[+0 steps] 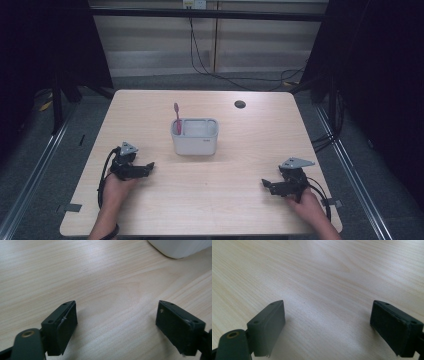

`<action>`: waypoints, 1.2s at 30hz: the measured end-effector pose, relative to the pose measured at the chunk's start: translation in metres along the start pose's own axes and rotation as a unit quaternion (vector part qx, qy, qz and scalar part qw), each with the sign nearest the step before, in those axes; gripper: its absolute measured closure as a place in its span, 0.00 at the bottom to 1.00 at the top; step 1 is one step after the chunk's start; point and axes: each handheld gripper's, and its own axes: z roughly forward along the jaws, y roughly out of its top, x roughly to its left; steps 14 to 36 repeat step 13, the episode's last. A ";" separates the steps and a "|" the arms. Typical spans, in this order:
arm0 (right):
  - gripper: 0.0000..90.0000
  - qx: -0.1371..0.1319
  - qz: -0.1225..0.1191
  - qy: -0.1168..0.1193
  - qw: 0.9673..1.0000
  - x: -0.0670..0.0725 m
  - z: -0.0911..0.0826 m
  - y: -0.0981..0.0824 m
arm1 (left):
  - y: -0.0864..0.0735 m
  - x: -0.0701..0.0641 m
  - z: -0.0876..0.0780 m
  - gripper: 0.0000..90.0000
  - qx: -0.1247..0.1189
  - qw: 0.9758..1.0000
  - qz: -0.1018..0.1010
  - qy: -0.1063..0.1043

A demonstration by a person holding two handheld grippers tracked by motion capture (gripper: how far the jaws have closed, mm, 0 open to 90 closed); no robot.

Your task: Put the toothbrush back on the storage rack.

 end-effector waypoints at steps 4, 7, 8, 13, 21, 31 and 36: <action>0.13 0.000 0.000 0.000 1.000 0.000 0.000 0.000 | 0.000 0.000 0.000 0.19 0.000 1.000 0.001 0.001; 0.13 0.000 0.000 0.000 1.000 0.000 0.000 0.000 | 0.000 0.000 0.000 0.18 0.001 1.000 0.002 0.001; 0.13 0.000 0.000 0.000 1.000 0.000 0.000 0.000 | 0.000 0.000 0.000 0.18 0.002 1.000 0.002 0.000; 0.13 0.000 0.000 0.000 1.000 0.000 0.000 0.000 | 0.000 0.000 0.000 0.18 0.003 1.000 0.000 0.000; 0.13 0.000 0.000 0.000 1.000 0.000 0.000 0.000 | 0.000 0.000 0.000 0.18 0.003 1.000 0.000 0.000; 0.13 0.000 0.000 0.000 1.000 0.000 0.000 0.000 | 0.000 0.000 0.000 0.18 0.003 1.000 0.000 0.000; 0.13 0.000 0.000 0.000 1.000 0.000 0.000 0.000 | 0.000 0.000 0.000 0.18 0.003 1.000 0.000 0.000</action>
